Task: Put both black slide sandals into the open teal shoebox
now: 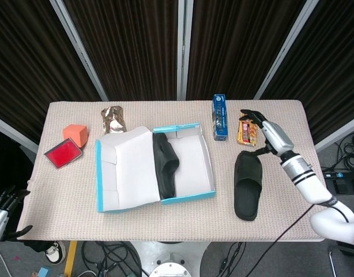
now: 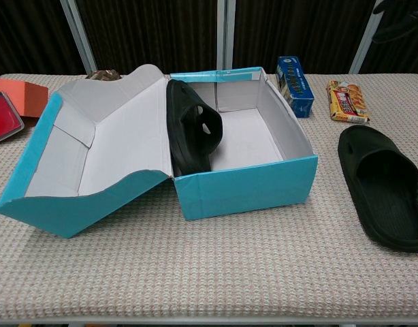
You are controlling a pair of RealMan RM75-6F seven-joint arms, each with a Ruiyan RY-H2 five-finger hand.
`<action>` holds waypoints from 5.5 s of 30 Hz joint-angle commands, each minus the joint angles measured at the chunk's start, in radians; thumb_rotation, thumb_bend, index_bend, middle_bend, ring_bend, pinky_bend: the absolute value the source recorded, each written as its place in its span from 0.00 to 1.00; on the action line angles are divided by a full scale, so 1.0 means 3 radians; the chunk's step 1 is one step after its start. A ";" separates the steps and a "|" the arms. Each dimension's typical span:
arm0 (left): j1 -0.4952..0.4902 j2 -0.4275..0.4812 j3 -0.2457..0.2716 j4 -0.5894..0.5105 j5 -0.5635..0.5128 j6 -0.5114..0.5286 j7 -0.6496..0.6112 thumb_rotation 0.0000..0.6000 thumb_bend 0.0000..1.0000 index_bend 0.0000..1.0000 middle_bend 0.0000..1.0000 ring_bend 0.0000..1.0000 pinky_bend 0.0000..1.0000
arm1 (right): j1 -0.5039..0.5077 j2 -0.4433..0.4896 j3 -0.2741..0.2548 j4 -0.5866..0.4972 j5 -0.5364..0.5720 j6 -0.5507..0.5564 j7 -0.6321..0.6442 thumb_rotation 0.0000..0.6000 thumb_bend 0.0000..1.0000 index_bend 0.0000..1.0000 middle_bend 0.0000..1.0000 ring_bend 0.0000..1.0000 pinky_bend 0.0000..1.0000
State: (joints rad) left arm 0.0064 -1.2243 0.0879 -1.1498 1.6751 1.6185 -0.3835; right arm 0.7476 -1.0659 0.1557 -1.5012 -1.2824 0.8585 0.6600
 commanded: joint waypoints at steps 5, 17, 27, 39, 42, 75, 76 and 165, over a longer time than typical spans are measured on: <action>-0.0001 -0.0018 0.0031 0.0011 0.0034 0.0003 -0.0025 1.00 0.00 0.17 0.19 0.05 0.10 | 0.0015 0.0334 -0.0389 -0.0154 0.0521 -0.0961 -0.0790 1.00 0.00 0.02 0.08 0.00 0.11; 0.0031 0.0014 0.0052 -0.0019 0.0020 0.0026 -0.0047 1.00 0.00 0.17 0.19 0.05 0.11 | 0.0236 -0.0052 -0.0546 0.0062 0.1158 -0.1157 -0.1633 1.00 0.02 0.00 0.05 0.00 0.08; 0.0036 0.0024 0.0048 -0.0016 0.0016 0.0042 -0.0090 1.00 0.00 0.17 0.19 0.05 0.12 | 0.0681 -0.0284 -0.0838 -0.0088 0.2086 -0.0985 -0.2555 1.00 0.03 0.00 0.10 0.00 0.08; 0.0045 0.0047 0.0039 0.0000 -0.0006 0.0054 -0.0179 1.00 0.00 0.17 0.19 0.05 0.12 | 0.1002 -0.0524 -0.1023 -0.0173 0.2858 -0.0673 -0.3169 1.00 0.03 0.01 0.14 0.00 0.08; 0.0049 0.0037 0.0036 0.0022 -0.0012 0.0057 -0.0210 1.00 0.00 0.17 0.19 0.05 0.12 | 0.1073 -0.0561 -0.1056 -0.0203 0.2993 -0.0592 -0.3319 1.00 0.03 0.03 0.16 0.00 0.08; 0.0071 -0.0007 0.0035 0.0180 -0.0050 0.0040 -0.0411 1.00 0.00 0.17 0.19 0.05 0.12 | 0.1290 -0.0937 -0.1011 -0.0179 0.3823 -0.0060 -0.4400 1.00 0.03 0.25 0.29 0.03 0.08; 0.0073 -0.0008 0.0035 0.0183 -0.0051 0.0040 -0.0416 1.00 0.00 0.17 0.19 0.05 0.12 | 0.1286 -0.0944 -0.1003 -0.0177 0.3824 -0.0047 -0.4409 1.00 0.03 0.25 0.30 0.04 0.08; 0.0031 0.0010 0.0034 0.0145 -0.0089 -0.0092 -0.0311 1.00 0.00 0.17 0.19 0.05 0.12 | 0.0041 -0.1063 0.0755 0.0080 0.0491 -0.0333 -0.0105 1.00 0.08 0.59 0.53 0.33 0.44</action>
State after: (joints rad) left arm 0.0158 -1.2214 0.0980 -1.1061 1.6483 1.5910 -0.4769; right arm 0.7556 -1.3625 0.3864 -1.5000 -1.1118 0.7680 0.6050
